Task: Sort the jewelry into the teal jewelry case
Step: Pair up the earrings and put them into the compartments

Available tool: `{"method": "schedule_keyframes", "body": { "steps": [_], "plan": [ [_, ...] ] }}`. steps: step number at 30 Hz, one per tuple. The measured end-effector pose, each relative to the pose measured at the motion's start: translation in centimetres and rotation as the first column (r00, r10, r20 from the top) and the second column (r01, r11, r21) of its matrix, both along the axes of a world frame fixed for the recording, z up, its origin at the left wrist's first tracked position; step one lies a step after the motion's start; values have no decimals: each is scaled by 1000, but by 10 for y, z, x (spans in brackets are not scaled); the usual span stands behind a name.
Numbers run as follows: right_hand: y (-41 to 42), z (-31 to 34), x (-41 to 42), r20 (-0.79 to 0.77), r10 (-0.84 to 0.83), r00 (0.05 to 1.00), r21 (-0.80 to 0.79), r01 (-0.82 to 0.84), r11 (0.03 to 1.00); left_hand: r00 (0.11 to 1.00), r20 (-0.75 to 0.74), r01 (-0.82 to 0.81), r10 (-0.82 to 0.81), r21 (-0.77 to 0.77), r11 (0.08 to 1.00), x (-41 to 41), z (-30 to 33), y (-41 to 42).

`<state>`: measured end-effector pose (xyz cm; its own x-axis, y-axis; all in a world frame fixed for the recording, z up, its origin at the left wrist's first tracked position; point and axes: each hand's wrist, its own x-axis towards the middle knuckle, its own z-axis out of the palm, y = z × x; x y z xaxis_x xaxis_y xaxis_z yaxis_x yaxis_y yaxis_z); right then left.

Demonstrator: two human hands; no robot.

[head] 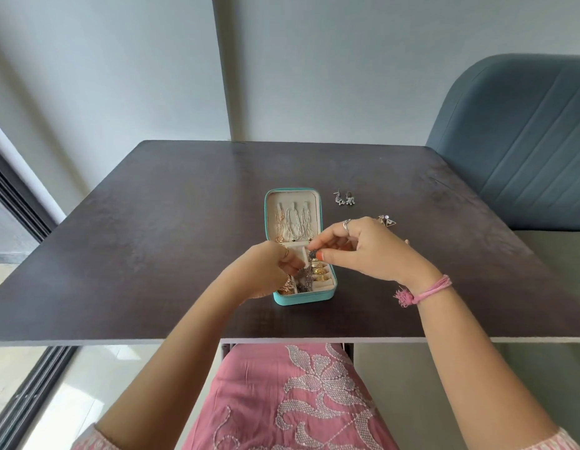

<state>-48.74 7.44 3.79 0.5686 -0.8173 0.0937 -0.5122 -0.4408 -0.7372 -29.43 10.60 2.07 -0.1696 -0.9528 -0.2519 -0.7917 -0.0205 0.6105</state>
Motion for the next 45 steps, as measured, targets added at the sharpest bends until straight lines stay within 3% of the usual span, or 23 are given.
{"method": "schedule_keyframes", "body": {
  "steps": [6, 13, 18, 25, 30, 36, 45],
  "plan": [
    [4, 0, 6, 13, 14, 1000, -1, -14, 1000, 999, 37, -6, 6, -17, 1000, 1, 1, -5],
    [1, -4, 14, -13, 22, 1000, 13, -22, 1000, 989, -108, -105, 97, -72, 992, 18, 3, -6],
    [-6, -15, 18, -108, 37, 993, 60, -31, 998, 983, -139, -131, 117, -100, 986, 22, 4, -6],
    [-7, -14, 17, -60, 42, 997, 109, -35, 993, 983, -147, -126, 111, -93, 988, 22, 4, -7],
    [-6, -19, 19, -182, 59, 982, 142, -33, 989, 982, -156, -124, 109, -88, 988, 18, 5, -7],
    [-7, -23, 19, -245, 2, 969, 56, 13, 998, 981, -155, -133, 119, -85, 988, 15, 5, -7],
    [-16, -16, -11, -133, -195, 972, -102, 182, 978, 987, -143, -93, 75, -124, 988, 3, 11, -16]
  ]
}}
